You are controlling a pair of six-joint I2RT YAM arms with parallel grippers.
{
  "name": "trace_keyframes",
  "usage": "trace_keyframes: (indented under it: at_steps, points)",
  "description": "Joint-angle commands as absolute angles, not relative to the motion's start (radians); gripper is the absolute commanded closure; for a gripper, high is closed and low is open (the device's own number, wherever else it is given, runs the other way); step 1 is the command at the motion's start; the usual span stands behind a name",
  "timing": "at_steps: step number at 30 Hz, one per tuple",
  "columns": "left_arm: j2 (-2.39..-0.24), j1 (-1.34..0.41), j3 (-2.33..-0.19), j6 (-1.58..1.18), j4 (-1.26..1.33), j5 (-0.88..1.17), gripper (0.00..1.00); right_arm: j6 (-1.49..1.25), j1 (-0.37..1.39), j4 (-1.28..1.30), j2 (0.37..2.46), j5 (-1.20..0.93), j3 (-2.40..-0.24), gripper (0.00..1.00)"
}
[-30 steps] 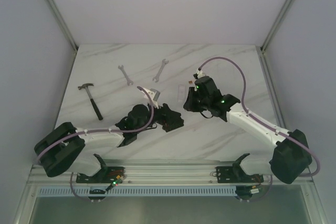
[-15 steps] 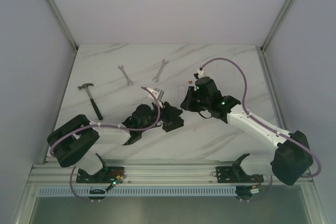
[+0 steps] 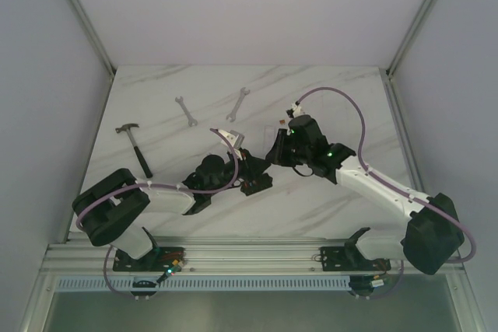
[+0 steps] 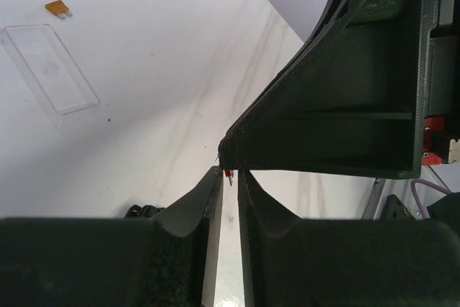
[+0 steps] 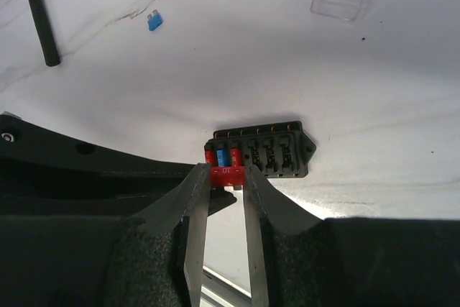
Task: Snap on the fuse box
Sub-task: Pick up the fuse from the center of the board.
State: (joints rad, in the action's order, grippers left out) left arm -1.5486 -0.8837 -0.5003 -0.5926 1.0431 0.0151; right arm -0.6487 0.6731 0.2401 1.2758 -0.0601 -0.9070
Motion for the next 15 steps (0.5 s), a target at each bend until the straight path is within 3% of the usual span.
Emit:
trace_keyframes:
  at_steps: [1,11,15]
  points:
    - [-1.562,-0.888,-0.526,-0.594,1.094,0.042,0.79,-0.667,0.683,0.210,1.255,-0.068,-0.886,0.76]
    - [-1.546,-0.890,-0.518,-0.586,1.078,0.037,0.97,-0.677,0.687,0.196,1.239,-0.069,-0.878,0.75]
    - [-1.519,-0.888,-0.513,-0.552,1.052,0.036,1.00,-0.662,0.688,0.170,1.218,-0.075,-0.873,0.70]
